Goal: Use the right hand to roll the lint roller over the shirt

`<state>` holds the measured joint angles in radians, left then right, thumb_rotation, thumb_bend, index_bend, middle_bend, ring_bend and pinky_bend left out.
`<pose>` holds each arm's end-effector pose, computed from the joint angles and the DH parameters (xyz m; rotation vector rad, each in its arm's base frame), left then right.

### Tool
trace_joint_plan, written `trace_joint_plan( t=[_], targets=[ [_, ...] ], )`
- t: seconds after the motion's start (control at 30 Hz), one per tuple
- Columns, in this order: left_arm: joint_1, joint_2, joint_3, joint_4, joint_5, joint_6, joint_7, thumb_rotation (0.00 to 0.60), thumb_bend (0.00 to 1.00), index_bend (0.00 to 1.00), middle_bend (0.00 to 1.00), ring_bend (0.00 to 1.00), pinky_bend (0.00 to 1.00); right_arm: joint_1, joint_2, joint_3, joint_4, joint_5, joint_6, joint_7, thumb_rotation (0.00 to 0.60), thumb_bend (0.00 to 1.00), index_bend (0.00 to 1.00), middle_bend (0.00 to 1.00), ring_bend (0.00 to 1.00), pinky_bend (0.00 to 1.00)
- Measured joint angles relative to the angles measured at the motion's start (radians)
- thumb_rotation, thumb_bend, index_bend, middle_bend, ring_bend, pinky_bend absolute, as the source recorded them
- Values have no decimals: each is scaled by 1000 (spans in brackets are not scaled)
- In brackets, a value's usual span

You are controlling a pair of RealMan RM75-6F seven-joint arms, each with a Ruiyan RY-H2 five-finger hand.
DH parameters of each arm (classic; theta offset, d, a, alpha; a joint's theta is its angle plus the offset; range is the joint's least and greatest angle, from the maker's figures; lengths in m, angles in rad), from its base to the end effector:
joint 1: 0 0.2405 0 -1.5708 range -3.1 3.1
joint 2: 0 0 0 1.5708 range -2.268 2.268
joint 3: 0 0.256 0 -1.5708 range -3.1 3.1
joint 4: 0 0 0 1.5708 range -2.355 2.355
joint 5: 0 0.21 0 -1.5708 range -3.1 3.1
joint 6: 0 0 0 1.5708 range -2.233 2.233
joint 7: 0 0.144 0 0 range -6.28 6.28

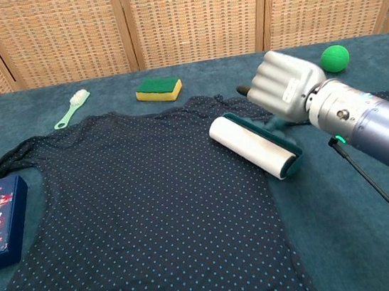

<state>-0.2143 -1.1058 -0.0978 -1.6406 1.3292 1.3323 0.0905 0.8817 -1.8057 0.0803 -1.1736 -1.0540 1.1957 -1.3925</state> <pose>-0.3054 0.2294 0.1559 -1.3992 -0.9284 -0.8156 -0.1253 -0.3620 -0.0579 1.7923 0.2111 0.2741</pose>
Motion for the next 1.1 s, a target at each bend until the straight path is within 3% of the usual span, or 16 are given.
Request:
trace_joint_plan(
  t=[0.2, 0.33, 0.4, 0.47, 0.53, 0.57, 0.63, 0.83, 0.97, 1.1],
  targets=[
    [5, 20, 5, -6, 27, 4, -51, 600, 0, 0, 0, 0, 0, -59, 95, 18, -131, -21, 78, 87, 600, 127, 0, 982, 1000, 1000],
    [10, 35, 15, -11, 59, 11, -80, 600, 0, 0, 0, 0, 0, -119, 176, 10, -195, -62, 121, 245, 600, 43, 0, 883, 957, 994],
    [13, 39, 19, -13, 71, 17, -88, 600, 0, 0, 0, 0, 0, -148, 210, 4, -218, -88, 141, 332, 600, 6, 0, 751, 821, 842],
    [18, 44, 25, -16, 87, 28, -97, 600, 0, 0, 0, 0, 0, -184, 253, -8, -244, -120, 162, 449, 600, 0, 0, 421, 442, 446],
    [24, 49, 30, -21, 102, 39, -101, 600, 0, 0, 0, 0, 0, -225, 305, -26, -279, -150, 177, 578, 600, 0, 0, 141, 128, 156],
    [26, 51, 32, -24, 108, 45, -102, 600, 0, 0, 0, 0, 0, -244, 331, -36, -296, -164, 183, 635, 600, 0, 0, 47, 33, 54],
    [32, 54, 37, -29, 123, 58, -105, 600, 0, 0, 0, 0, 0, -288, 394, -61, -335, -200, 195, 764, 600, 0, 0, 0, 0, 0],
    [47, 63, 52, -36, 161, 86, -110, 600, 0, 0, 0, 0, 0, -442, 533, -149, -393, -332, 266, 1052, 600, 0, 0, 0, 0, 0],
    [60, 71, 58, -42, 178, 111, -125, 600, 0, 0, 0, 0, 0, -540, 562, -194, -377, -410, 344, 1132, 600, 0, 0, 0, 0, 0],
    [70, 78, 65, -44, 191, 124, -139, 600, 0, 0, 0, 0, 0, -583, 584, -200, -364, -436, 370, 1162, 600, 0, 0, 0, 0, 0]
  ],
)
